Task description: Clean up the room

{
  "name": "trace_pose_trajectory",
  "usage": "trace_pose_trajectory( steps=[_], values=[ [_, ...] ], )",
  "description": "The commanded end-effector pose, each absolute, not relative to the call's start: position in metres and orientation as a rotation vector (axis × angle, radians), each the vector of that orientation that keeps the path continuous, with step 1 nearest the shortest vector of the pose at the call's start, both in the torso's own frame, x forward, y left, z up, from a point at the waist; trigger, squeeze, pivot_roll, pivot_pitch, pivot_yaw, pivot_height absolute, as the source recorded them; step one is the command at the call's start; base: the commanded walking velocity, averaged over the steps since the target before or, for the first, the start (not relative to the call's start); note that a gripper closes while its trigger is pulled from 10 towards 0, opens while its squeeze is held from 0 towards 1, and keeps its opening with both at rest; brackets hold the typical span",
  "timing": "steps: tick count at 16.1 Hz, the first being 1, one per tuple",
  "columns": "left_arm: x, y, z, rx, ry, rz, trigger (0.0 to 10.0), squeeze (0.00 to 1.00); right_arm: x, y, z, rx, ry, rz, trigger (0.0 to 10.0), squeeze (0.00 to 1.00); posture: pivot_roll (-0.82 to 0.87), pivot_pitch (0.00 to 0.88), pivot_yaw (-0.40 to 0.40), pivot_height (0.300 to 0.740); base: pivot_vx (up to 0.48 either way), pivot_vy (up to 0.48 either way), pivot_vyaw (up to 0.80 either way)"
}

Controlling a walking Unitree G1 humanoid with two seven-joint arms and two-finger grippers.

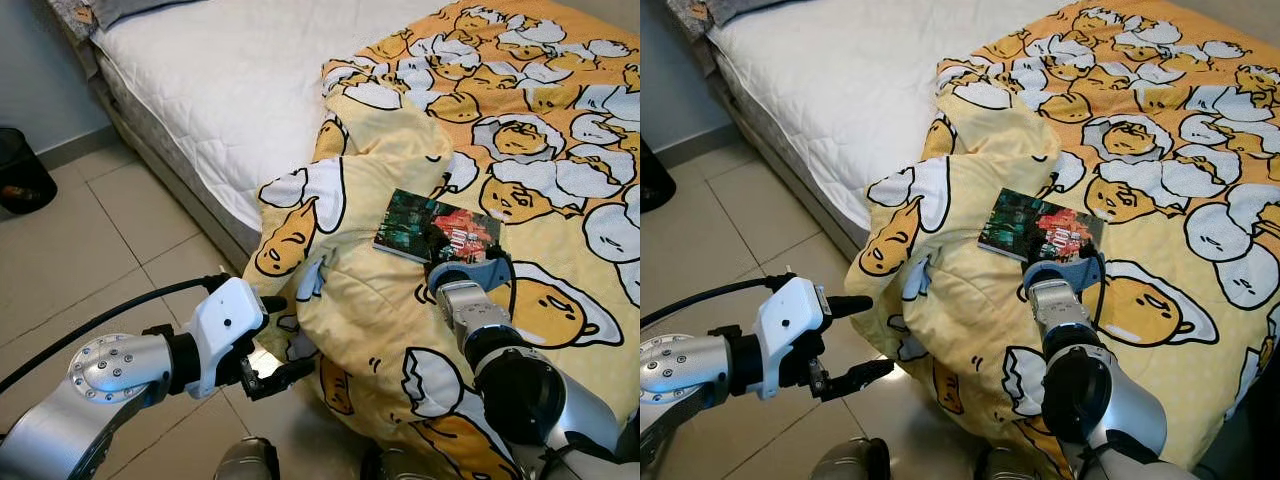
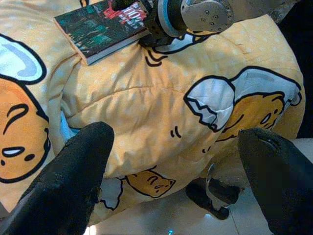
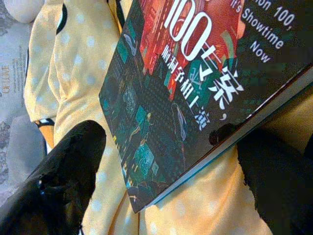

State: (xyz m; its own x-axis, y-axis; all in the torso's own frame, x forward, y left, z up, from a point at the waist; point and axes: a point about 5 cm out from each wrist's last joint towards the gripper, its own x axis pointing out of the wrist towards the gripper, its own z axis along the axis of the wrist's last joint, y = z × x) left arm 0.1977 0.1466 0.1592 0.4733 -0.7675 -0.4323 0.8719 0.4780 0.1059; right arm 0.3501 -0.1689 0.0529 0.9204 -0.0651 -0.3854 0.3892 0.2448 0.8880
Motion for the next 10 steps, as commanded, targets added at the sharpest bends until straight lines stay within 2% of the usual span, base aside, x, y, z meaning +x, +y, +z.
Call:
trace_pose_trajectory(
  steps=[1,8,10],
  values=[
    [0.196,0.147,0.162,0.337,0.345,-1.020,10.0,0.00,0.356,-0.174,0.062,1.296,0.249,-0.308,10.0,0.00,0.18,0.153,-0.007,0.740,0.000,0.000,0.00],
    [0.192,0.145,0.166,0.337,0.344,-1.020,10.0,0.00,0.351,-0.175,0.055,1.261,0.272,-0.351,10.0,0.00,0.19,0.183,0.002,0.740,0.000,0.000,0.00],
    [0.184,0.146,0.163,0.331,0.365,-1.017,10.0,0.00,0.338,-0.175,0.036,1.208,0.350,-0.422,10.0,0.00,0.21,0.196,0.002,0.740,0.000,0.000,0.00]
  ],
)
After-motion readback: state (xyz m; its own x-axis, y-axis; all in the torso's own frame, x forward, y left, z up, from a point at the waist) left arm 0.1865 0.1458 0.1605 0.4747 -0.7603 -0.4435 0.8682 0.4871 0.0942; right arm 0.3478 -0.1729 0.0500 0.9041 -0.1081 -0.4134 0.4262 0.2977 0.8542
